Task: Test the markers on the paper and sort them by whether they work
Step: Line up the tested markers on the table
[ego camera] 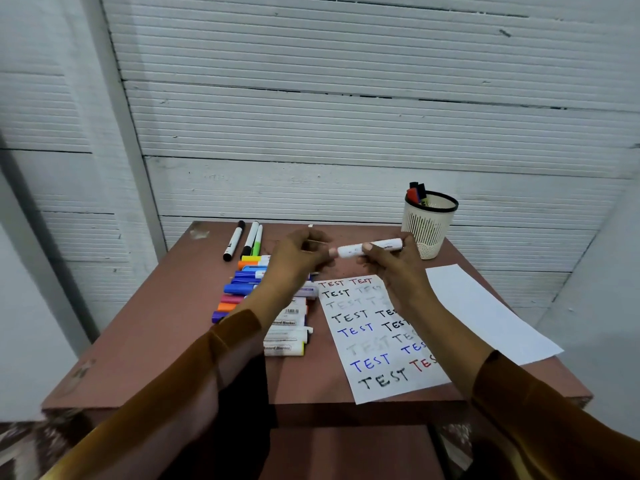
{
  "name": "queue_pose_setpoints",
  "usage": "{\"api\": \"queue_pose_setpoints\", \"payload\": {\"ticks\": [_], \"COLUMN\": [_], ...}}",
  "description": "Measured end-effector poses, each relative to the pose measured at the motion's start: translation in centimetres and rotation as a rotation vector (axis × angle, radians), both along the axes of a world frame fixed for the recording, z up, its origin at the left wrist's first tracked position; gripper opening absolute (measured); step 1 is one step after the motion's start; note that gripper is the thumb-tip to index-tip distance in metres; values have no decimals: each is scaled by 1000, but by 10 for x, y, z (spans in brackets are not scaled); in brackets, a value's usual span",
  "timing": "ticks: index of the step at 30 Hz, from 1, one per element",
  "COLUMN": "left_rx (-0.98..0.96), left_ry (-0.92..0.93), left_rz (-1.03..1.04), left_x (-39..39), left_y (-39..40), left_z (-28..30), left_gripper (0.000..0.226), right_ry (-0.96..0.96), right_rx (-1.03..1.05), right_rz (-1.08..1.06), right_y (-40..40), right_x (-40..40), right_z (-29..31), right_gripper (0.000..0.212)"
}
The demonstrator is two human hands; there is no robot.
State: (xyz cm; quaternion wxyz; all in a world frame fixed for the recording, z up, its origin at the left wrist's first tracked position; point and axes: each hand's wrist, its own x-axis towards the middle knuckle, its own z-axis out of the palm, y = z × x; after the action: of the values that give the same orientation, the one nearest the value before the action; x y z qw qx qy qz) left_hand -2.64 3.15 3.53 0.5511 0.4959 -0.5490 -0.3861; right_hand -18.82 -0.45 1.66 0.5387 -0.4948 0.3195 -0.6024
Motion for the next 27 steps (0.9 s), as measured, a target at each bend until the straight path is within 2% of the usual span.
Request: {"api": "queue_pose_setpoints", "payload": {"ticks": [2, 7, 10, 13, 17, 20, 25, 27], "left_rx": [4, 85, 107, 60, 16, 9, -19, -22], "left_ry": [124, 157, 142, 141, 105, 87, 62, 43], "left_rz": [59, 238, 306, 309, 350, 379, 406, 409], "left_x": [7, 8, 7, 13, 24, 31, 39, 46], "left_y": [1, -2, 0, 1, -1, 1, 9, 12], "left_z": [3, 6, 12, 18, 27, 33, 25, 18], "left_gripper": [7, 32, 41, 40, 35, 35, 34, 33], "right_ry": [178, 727, 880, 838, 672, 517, 183, 179], "right_rx": [-63, -471, -661, -675, -497, -234, 344, 419], "right_rz": [-41, -66, -141, -209, -163, -38, 375, 441], "right_y": [2, 24, 37, 42, 47, 49, 42, 41], "right_x": [2, 27, 44, 52, 65, 73, 83, 87], "right_z": [-1, 0, 2, 10, 25, 38, 44, 39], "right_gripper": [35, 24, 19, 15, 19, 21, 10, 7]}}
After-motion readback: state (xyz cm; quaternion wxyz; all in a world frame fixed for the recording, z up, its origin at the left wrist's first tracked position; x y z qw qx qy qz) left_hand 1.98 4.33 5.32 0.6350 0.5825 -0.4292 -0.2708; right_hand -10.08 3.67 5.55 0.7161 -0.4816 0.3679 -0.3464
